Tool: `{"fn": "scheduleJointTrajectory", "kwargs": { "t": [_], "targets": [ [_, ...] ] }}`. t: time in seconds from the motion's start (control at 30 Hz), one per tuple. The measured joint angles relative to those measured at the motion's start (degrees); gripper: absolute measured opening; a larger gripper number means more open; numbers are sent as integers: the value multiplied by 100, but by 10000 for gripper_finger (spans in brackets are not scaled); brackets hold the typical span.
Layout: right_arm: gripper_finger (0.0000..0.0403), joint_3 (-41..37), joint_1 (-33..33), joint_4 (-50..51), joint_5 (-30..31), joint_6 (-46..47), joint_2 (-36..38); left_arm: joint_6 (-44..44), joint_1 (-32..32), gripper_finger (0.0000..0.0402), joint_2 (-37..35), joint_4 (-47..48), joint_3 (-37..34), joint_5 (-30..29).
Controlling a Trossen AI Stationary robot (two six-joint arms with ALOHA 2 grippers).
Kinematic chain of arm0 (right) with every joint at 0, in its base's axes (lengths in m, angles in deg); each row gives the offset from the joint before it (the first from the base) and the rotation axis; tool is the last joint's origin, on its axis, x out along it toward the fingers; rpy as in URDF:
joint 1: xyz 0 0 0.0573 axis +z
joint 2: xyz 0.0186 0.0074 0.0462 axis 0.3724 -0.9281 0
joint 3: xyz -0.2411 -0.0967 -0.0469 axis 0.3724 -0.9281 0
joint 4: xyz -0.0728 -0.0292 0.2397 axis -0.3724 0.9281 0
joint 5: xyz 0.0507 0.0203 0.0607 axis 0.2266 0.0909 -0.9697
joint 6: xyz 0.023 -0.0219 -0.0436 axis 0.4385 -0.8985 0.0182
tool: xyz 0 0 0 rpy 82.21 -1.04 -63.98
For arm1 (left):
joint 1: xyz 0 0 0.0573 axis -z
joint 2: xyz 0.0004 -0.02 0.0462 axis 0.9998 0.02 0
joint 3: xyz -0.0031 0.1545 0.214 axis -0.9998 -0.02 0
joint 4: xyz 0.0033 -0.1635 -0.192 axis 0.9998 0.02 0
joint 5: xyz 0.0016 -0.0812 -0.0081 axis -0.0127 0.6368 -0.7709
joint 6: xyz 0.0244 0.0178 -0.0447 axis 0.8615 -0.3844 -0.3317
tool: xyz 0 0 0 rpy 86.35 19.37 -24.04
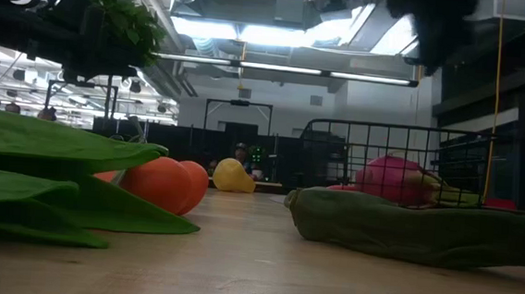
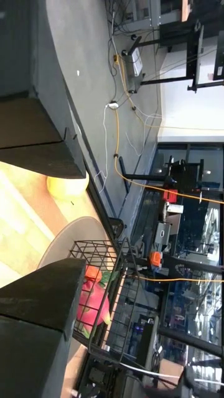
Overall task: Build produce basket
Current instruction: Put the right tangerines into the wire basket
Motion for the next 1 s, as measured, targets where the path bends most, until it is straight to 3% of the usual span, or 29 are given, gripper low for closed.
{"fn": "scheduleJointTrajectory", "kwargs": {
  "t": [0.13, 0.33, 0.57, 0.77, 1.0],
  "targets": [
    [154, 0, 543, 565, -632, 874, 0, 0, -1, 211, 0, 0, 0, 0],
    [154, -10, 1751, 464, -766, 2326, -46, 0, 0, 211, 0, 0, 0, 1],
    [154, -15, 3094, -347, -658, 3177, -420, 0, -1, 211, 0, 6, 0, 0],
    [154, -15, 3707, -1249, -691, 3485, -1177, -1, 1, 211, 0, 5, 0, 0],
    [154, -20, 3860, -1393, -2161, 4207, -2242, -2, -1, 211, 0, 2, 0, 0]
  ]
}}
